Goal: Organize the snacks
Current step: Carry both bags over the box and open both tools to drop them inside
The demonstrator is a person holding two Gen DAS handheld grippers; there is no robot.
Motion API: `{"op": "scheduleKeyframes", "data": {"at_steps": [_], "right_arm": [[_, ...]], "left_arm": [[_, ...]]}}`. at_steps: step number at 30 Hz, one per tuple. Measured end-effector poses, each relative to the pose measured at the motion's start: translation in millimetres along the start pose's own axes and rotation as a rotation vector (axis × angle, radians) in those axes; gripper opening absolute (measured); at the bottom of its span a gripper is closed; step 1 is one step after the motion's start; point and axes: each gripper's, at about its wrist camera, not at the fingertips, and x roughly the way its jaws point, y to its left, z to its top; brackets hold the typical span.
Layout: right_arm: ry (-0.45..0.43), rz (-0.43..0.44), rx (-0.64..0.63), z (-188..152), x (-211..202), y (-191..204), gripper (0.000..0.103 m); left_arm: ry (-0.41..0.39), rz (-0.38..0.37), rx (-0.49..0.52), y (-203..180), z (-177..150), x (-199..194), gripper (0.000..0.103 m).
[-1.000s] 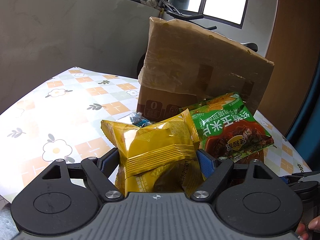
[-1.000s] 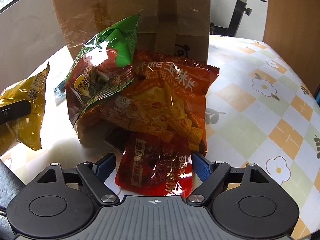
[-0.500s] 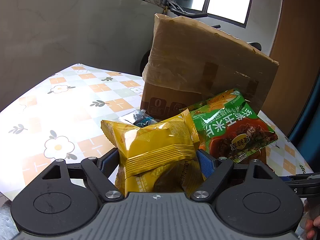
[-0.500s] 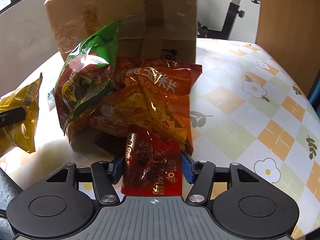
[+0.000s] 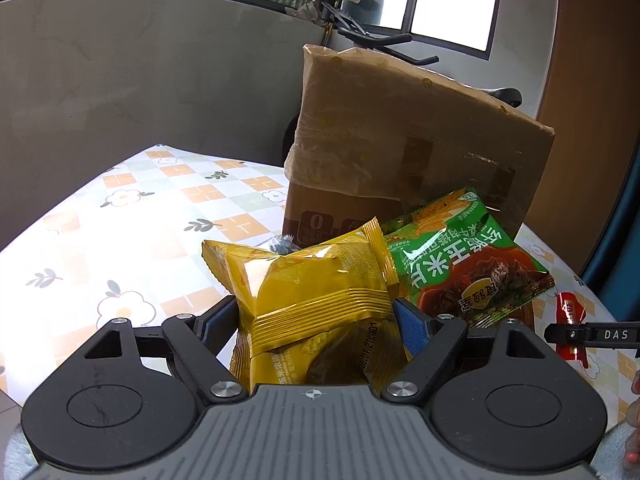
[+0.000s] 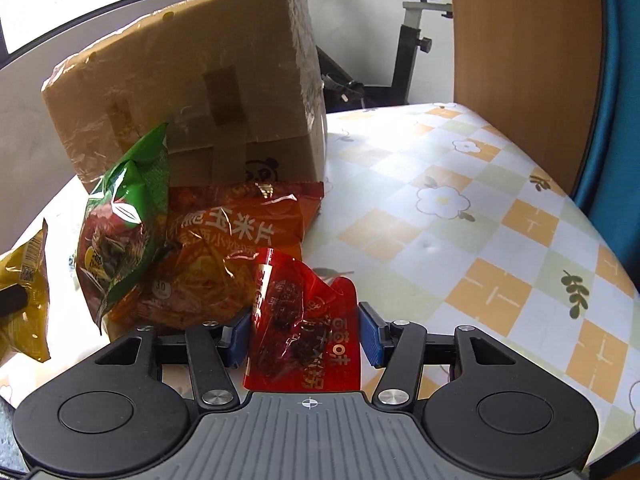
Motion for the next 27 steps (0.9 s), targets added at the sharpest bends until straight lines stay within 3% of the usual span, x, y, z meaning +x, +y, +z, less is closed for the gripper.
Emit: {"op": "scheduleKeyframes", "data": {"at_steps": [9, 13, 21, 27], "right_arm": [[-0.14, 0.006, -0.082, 35, -17, 9, 0.05], [-0.189, 0.024, -0.107, 58, -27, 9, 0.05], [-0.307, 0.078, -0.183, 120, -45, 18, 0.05], [-0.347, 0.123, -0.194, 161, -47, 24, 0.05]], "left_arm": [[-0.076, -0.024, 0.039, -5, 30, -9, 0.084], [-0.121, -0.03, 0.036, -4, 55, -12, 0.084], [-0.258, -0.036, 0.134, -13, 116, -22, 0.085], [-0.28, -0.068, 0.116, -19, 148, -8, 0.085]]}}
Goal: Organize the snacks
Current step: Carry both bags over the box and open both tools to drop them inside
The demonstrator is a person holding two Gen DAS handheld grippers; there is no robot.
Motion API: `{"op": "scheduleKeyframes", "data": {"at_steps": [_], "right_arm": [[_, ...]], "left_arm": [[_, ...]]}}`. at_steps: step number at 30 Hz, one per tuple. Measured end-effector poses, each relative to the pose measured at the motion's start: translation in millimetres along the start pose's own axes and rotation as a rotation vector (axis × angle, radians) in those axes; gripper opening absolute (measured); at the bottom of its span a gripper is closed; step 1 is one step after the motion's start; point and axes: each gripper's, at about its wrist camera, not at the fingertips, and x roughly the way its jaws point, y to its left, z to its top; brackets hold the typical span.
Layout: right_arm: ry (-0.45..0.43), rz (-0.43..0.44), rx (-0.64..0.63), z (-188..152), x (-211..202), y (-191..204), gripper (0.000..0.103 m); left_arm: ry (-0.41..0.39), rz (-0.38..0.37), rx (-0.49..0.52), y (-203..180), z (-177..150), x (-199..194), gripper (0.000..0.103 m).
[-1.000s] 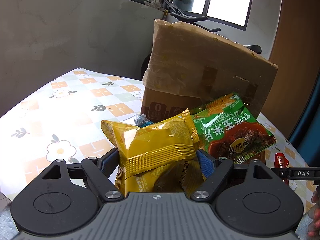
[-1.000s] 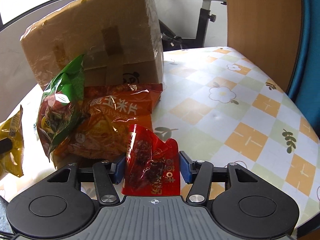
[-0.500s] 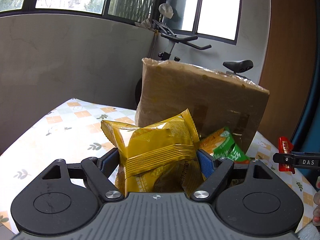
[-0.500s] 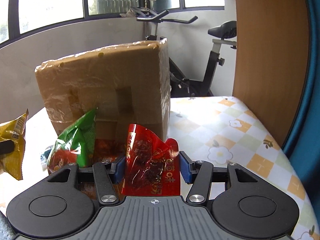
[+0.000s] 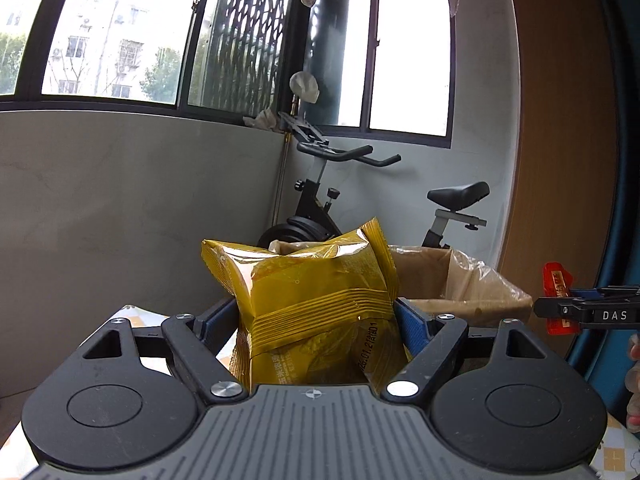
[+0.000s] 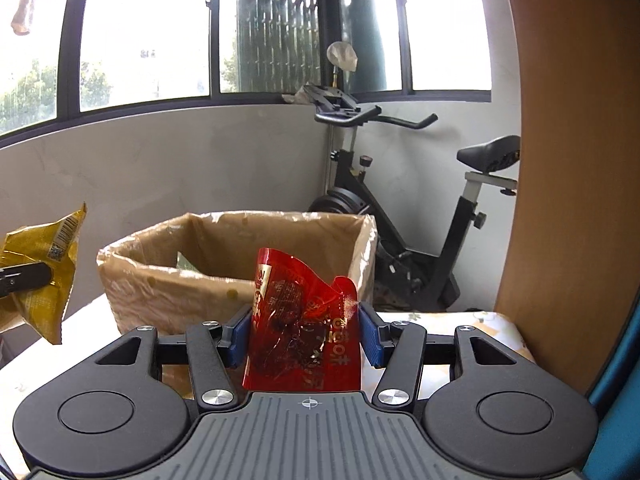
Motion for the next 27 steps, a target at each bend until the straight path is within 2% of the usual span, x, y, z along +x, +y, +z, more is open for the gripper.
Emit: {"op": "scheduleKeyframes", "data": {"at_steps": [9, 21, 27], "right_arm": [[-0.017, 0.043, -0.053, 33, 21, 4, 0.05], [-0.036, 0.086, -0.04, 49, 53, 6, 0.05], [-0.025, 0.091, -0.076, 59, 80, 19, 0.05]], "left_arm": [[0.004, -0.024, 0.021, -12, 16, 27, 0.085], [0.036, -0.051, 0.055, -19, 33, 56, 0.085], [0.06, -0.055, 0.051, -22, 42, 80, 0.085]]}}
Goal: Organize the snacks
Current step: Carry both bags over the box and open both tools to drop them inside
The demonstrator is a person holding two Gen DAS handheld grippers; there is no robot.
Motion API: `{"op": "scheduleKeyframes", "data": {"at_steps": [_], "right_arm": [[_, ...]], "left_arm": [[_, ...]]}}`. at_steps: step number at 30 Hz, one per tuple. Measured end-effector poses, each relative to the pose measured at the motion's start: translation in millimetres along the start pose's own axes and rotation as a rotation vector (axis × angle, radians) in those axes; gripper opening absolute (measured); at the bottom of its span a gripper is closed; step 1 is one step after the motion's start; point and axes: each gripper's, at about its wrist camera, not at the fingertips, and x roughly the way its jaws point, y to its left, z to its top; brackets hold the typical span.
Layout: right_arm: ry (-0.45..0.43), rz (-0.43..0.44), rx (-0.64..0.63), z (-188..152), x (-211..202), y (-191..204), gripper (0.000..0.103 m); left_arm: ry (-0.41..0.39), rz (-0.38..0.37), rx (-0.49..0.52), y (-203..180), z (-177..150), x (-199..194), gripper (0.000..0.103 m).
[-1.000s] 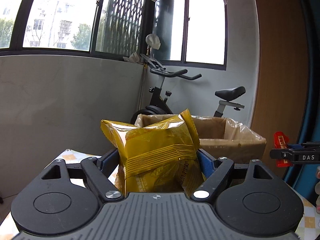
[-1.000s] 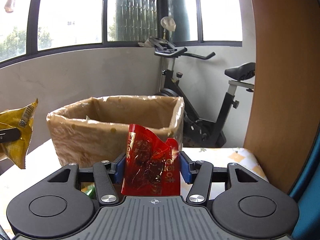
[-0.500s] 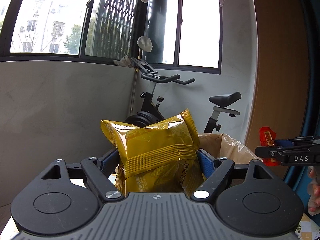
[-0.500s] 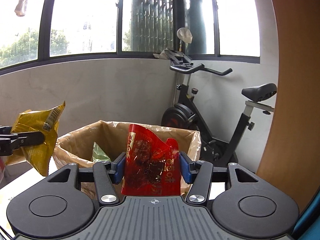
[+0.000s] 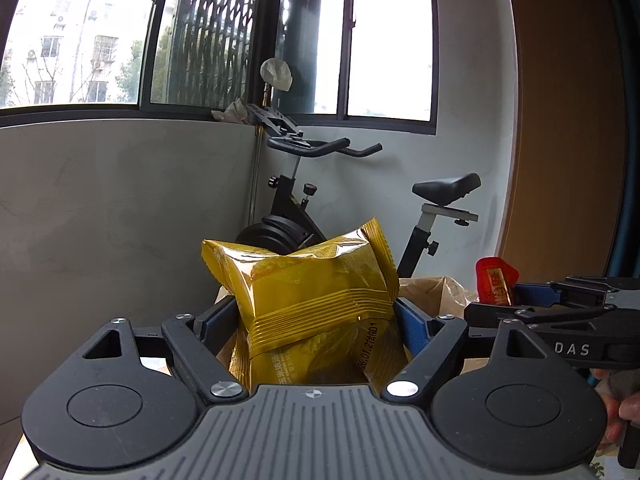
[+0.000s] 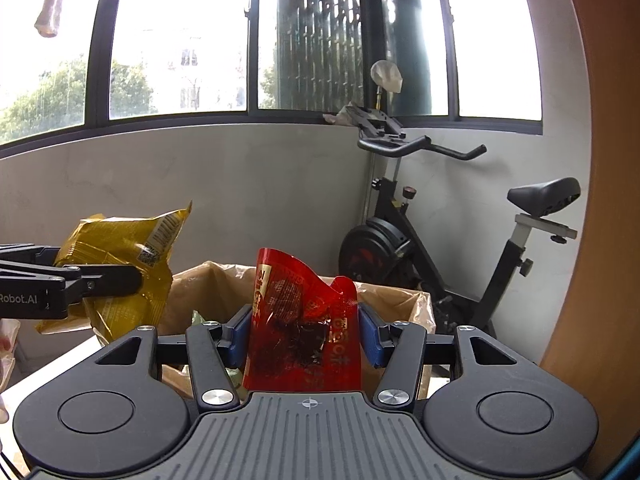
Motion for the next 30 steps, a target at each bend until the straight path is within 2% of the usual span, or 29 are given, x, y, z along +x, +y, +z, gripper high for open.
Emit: {"op": "scheduleKeyframes", "data": {"at_steps": [11, 18, 21, 23, 24, 30], "right_arm": [[0.126, -0.053, 0.046, -9, 49, -4, 0.051], [0.176, -0.06, 0.073, -18, 62, -11, 0.053], [0.188, -0.055, 0.089, -19, 64, -14, 0.06], [0.192, -0.061, 0.083, -19, 63, -14, 0.07], [0.193, -0.062, 0.075, -19, 62, -14, 0.072], [0.196, -0.065, 0.073, -16, 54, -14, 0.087]], "left_arm": [[0.125, 0.033, 0.003, 0, 3, 48, 0.085], [0.188, 0.061, 0.061, -4, -8, 63, 0.086], [0.207, 0.067, 0.072, -2, -8, 66, 0.09], [0.227, 0.065, 0.059, 1, -7, 67, 0.095], [0.236, 0.066, 0.048, 3, -6, 67, 0.098], [0.231, 0.061, -0.027, 18, -4, 62, 0.099]]}}
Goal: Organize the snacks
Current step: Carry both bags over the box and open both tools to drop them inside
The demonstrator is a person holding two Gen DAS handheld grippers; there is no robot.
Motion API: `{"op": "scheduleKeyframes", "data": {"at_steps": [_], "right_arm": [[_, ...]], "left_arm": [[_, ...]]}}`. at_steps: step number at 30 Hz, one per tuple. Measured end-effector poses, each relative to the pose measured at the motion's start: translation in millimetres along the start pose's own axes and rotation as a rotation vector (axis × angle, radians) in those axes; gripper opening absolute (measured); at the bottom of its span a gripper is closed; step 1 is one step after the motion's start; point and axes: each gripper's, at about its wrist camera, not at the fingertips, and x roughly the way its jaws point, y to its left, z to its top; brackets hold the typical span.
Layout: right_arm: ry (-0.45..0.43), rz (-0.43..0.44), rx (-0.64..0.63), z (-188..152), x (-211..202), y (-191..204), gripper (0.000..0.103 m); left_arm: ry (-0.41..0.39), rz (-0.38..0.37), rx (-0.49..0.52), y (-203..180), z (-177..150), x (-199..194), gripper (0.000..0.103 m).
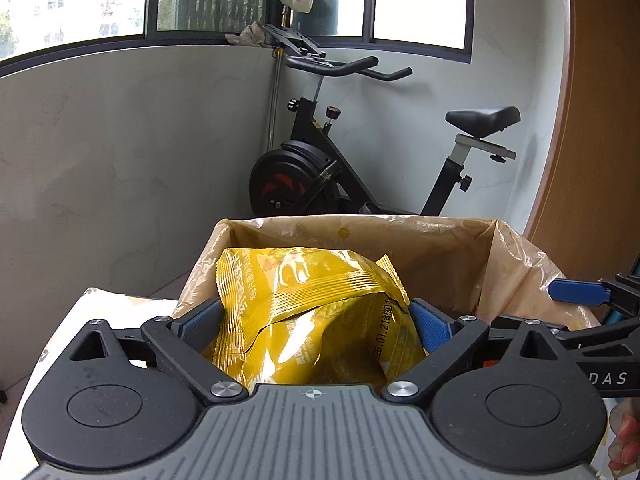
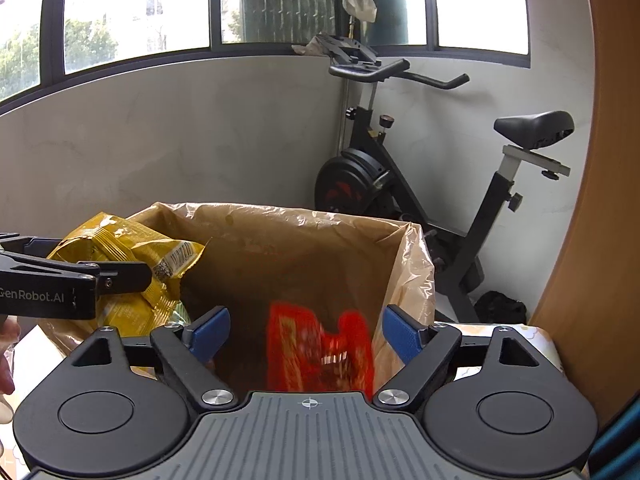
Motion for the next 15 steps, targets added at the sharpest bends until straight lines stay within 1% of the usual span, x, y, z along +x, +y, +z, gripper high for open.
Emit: {"op": "scheduleKeyframes", "data": {"at_steps": [1, 2, 6, 10, 15], "right_arm": [[-0.002, 0.005, 0.001, 0, -2, 0, 0.091], [-0.003, 0.008, -0.001, 0, -3, 0, 0.092], [0.004, 0.004, -0.014, -1, -9, 5, 0.093], [0.0, 0.01, -0.016, -1, -16, 8, 0.095], [-0.012, 0.018, -0.022, -1, -27, 8, 0.095]], "left_arm": [[-0.003, -0.004, -0.012, 2, 0, -1, 0.099], [-0.004, -0.007, -0.021, 3, 1, -3, 0.1], [0.0, -0.013, -0.043, 5, 4, -6, 0.1], [-0.01, -0.015, -0.044, 5, 6, -10, 0.1], [-0.024, -0.023, -0.056, 7, 10, -16, 0.1]]}}
